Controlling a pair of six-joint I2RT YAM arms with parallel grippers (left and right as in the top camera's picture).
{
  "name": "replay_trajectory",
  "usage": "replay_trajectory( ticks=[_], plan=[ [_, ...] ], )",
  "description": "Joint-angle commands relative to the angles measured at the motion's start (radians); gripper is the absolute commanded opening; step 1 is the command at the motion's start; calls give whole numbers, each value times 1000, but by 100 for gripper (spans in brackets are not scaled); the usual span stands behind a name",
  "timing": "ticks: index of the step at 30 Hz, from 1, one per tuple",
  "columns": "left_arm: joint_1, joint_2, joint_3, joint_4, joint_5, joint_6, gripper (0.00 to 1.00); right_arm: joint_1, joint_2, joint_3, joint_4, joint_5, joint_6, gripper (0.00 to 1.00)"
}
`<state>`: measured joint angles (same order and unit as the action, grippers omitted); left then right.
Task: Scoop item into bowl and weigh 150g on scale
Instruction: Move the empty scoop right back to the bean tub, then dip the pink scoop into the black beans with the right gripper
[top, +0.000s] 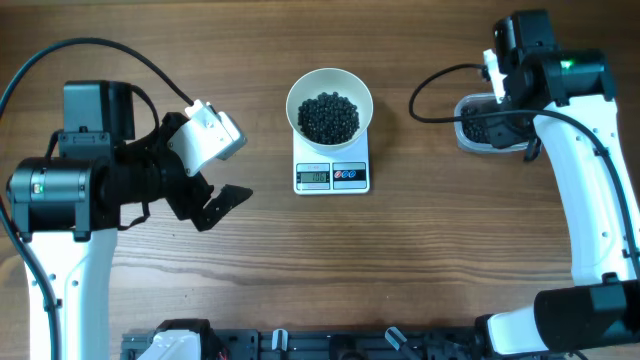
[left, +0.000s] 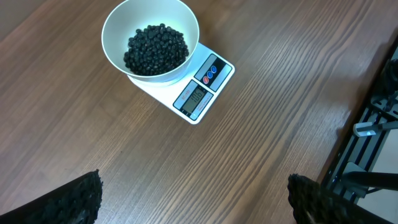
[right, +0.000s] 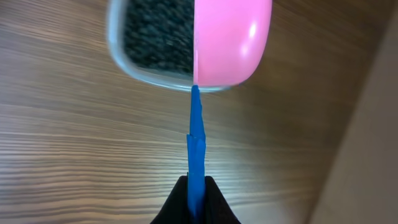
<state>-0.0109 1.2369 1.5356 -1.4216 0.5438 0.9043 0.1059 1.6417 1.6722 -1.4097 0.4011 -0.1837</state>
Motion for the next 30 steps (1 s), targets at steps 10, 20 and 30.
replay_trajectory(
  ticks=[10, 20, 30],
  plan=[
    [7, -3, 14, -1, 0, 16, 100, 1, 76, -211, 81, 159, 109, 4],
    [7, -3, 14, -1, 0, 16, 100, -26, 152, -257, 247, 156, 149, 4],
    [7, -3, 14, -1, 0, 16, 100, -61, 207, -258, 315, 167, 148, 4]
  ],
)
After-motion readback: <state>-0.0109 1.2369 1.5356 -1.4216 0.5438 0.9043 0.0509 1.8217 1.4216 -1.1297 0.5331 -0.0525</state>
